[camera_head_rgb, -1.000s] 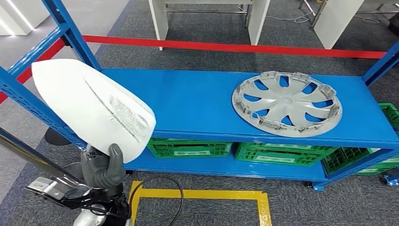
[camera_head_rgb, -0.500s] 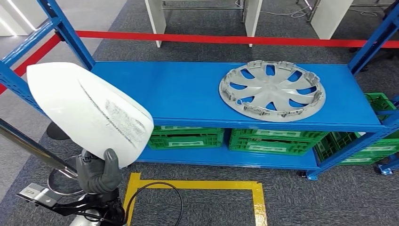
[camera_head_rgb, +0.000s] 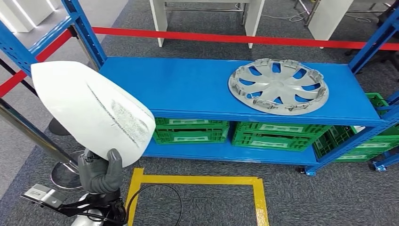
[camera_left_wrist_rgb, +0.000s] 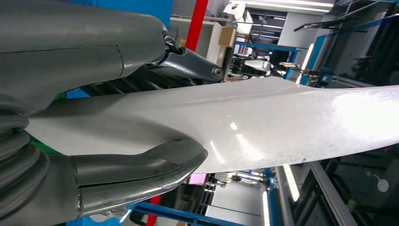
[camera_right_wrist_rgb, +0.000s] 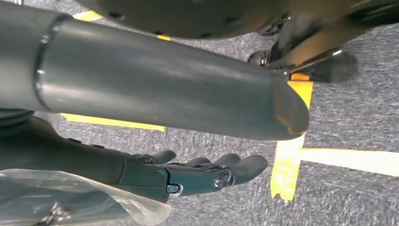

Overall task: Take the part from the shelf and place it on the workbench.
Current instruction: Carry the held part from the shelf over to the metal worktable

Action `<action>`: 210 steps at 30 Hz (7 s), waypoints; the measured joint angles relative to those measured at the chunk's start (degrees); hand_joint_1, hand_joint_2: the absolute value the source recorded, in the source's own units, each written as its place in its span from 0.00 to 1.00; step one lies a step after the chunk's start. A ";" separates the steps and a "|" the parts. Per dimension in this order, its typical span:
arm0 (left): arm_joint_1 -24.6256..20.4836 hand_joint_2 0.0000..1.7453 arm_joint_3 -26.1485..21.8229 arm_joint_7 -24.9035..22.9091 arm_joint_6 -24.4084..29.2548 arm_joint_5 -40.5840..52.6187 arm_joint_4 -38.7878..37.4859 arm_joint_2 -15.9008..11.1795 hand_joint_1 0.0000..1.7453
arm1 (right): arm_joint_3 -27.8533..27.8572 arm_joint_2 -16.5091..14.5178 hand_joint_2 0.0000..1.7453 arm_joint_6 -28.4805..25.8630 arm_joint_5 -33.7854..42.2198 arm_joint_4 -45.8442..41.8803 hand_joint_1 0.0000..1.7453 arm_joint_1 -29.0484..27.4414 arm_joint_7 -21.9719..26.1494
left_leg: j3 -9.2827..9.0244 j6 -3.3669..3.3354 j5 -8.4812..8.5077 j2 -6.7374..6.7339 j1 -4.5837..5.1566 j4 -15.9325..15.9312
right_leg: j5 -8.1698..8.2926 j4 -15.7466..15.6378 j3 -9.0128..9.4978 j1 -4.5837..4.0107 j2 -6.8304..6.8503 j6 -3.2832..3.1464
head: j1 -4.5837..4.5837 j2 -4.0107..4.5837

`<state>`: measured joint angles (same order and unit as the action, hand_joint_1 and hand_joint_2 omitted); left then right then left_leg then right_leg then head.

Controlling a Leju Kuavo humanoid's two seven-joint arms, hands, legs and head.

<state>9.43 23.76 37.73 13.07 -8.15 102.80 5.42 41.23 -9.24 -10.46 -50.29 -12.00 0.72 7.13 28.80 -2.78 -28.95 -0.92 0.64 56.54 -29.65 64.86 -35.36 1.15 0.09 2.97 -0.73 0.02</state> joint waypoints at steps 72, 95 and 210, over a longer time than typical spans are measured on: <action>1.28 1.00 1.01 -0.90 -2.23 -2.87 0.93 -1.62 1.00 | 2.97 0.17 0.00 5.26 -4.59 -0.15 0.00 -0.47 0.13 | 7.92 3.70 -4.91 1.81 -0.89 12.98 | 0.96 -9.22 6.09 0.04 1.14 -2.78 | -0.67 0.00; 2.08 1.00 1.05 -0.33 -2.10 -3.36 1.90 -1.84 1.00 | 2.09 0.19 0.00 6.01 -7.20 -0.13 0.00 -0.64 -3.57 | 4.00 1.07 2.69 6.37 -0.38 1.25 | 0.28 -7.45 4.78 -0.13 -4.72 -1.62 | -0.02 0.00; 4.44 1.00 -3.24 2.32 5.52 -1.21 9.44 -0.16 1.00 | -0.25 2.07 0.00 8.76 -17.30 0.11 0.00 0.94 -8.67 | 4.67 0.48 2.40 0.73 -0.56 1.75 | -6.19 -0.37 3.68 -0.22 1.46 -0.12 | -0.48 0.00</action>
<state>13.86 20.52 40.04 18.58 -9.37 112.24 5.26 40.99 -7.17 -1.70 -67.59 -11.89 1.66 -1.54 33.47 -2.29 -26.55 -0.19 0.09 58.29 -35.83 64.49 -31.68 0.92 1.56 2.85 -1.21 0.02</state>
